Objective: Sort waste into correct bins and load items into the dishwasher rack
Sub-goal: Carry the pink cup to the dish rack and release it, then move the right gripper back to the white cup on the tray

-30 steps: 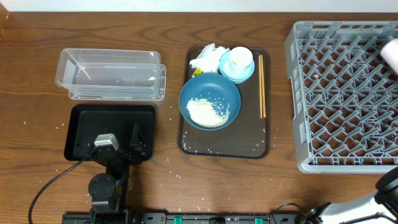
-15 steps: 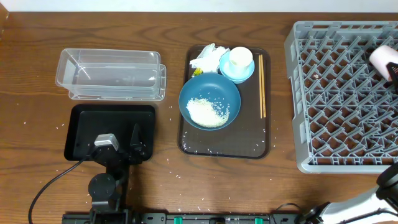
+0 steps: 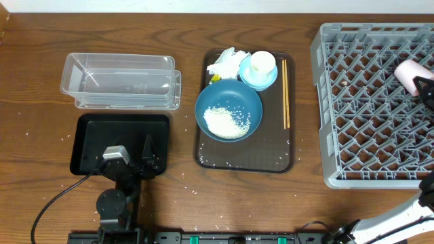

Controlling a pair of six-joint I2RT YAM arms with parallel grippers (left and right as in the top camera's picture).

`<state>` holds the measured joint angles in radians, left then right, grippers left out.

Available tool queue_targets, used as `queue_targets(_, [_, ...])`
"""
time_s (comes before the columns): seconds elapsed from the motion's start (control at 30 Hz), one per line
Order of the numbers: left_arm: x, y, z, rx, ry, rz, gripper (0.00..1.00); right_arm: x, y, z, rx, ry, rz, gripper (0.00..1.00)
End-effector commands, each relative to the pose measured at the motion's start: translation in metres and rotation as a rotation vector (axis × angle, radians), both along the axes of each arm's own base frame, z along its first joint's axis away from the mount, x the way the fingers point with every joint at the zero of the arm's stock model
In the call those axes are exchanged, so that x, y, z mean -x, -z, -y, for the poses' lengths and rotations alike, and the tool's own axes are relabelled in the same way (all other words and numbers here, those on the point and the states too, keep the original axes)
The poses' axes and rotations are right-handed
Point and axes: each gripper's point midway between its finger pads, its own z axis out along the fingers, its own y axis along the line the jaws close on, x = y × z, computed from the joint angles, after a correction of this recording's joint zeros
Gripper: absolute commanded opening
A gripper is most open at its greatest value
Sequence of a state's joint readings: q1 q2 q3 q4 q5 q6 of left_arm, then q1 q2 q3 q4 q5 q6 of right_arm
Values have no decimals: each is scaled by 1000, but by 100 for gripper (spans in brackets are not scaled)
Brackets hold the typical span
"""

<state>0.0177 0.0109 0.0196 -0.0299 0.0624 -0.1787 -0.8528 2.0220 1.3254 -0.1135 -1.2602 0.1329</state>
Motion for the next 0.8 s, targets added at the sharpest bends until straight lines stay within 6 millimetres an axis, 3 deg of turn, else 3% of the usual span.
queue_targets(0.0, [1,15,0,-13,3,-46,91,12,1,10,-53,26,-19,7])
queue_targets(0.33, [1,15,0,-13,3,-46,91,31,10,19,-115,63,-76,11])
queue_targets(0.57, [1,15,0,-13,3,-46,91,43,5,31,-113,124,-114,20])
queue_targets(0.77, [1,15,0,-13,3,-46,91,58,-6,46,-12,260,-228,22])
